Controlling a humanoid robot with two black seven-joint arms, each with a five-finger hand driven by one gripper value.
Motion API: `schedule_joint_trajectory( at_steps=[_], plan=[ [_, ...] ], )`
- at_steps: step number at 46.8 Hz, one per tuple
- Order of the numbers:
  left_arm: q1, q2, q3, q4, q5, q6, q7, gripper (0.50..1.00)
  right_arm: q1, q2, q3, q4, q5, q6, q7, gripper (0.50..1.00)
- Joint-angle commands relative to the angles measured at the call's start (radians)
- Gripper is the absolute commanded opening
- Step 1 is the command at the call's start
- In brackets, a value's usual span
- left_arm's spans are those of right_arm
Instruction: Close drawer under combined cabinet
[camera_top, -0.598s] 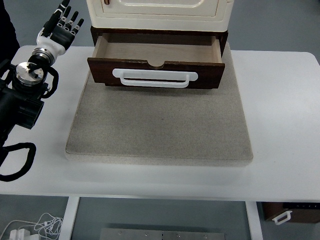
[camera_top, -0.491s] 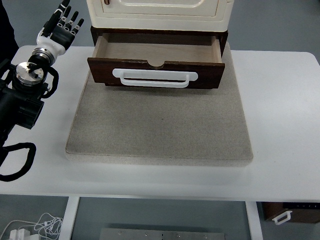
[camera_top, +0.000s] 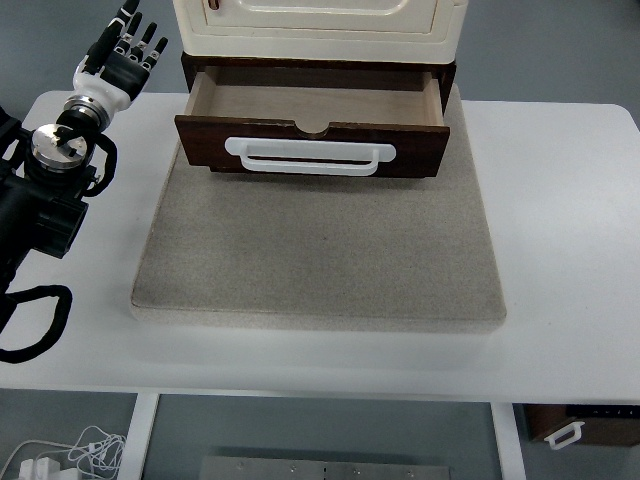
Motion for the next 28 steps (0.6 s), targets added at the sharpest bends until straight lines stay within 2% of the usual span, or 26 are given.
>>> schedule_joint_trajectory(
  at_steps=[1,28],
  plan=[
    [-0.004,0.005,0.0,0.004,0.001,0.0,0.0,0.999,0.0,0.0,0.0,0.001,-0.001,0.0,0.0,0.952],
    [-0.049,0.076,0.005,-0.004,0.015,0.0,-0.003,0.996,0.0,0.0,0.0,0.001,-0.001,0.0,0.0,0.952]
  ],
)
